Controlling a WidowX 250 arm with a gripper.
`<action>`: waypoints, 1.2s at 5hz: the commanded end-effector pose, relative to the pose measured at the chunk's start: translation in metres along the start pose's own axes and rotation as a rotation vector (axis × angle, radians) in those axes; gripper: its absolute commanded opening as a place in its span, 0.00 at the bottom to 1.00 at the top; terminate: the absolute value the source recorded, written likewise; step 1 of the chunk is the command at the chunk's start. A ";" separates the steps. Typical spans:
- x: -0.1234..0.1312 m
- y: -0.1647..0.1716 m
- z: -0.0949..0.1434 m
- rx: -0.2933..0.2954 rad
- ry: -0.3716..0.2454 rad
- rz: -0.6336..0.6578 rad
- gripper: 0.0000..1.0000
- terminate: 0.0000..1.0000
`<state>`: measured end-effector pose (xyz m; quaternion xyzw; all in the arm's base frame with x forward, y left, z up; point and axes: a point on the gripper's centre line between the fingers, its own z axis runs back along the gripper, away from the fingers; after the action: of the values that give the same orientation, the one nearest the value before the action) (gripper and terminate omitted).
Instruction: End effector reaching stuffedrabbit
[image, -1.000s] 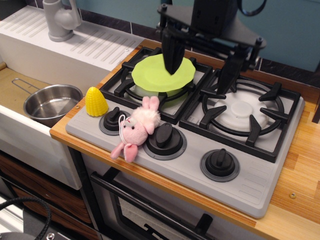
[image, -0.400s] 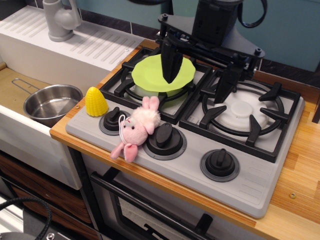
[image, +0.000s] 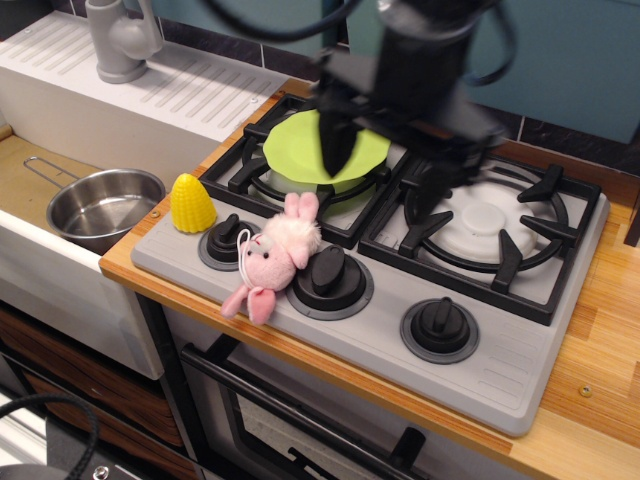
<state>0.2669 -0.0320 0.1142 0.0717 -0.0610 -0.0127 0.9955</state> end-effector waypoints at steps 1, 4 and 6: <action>0.013 0.040 -0.005 0.004 -0.123 -0.028 1.00 0.00; 0.011 0.060 -0.055 -0.014 -0.185 -0.023 1.00 0.00; 0.004 0.052 -0.083 -0.020 -0.206 0.005 1.00 0.00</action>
<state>0.2771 0.0310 0.0352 0.0576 -0.1555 -0.0137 0.9861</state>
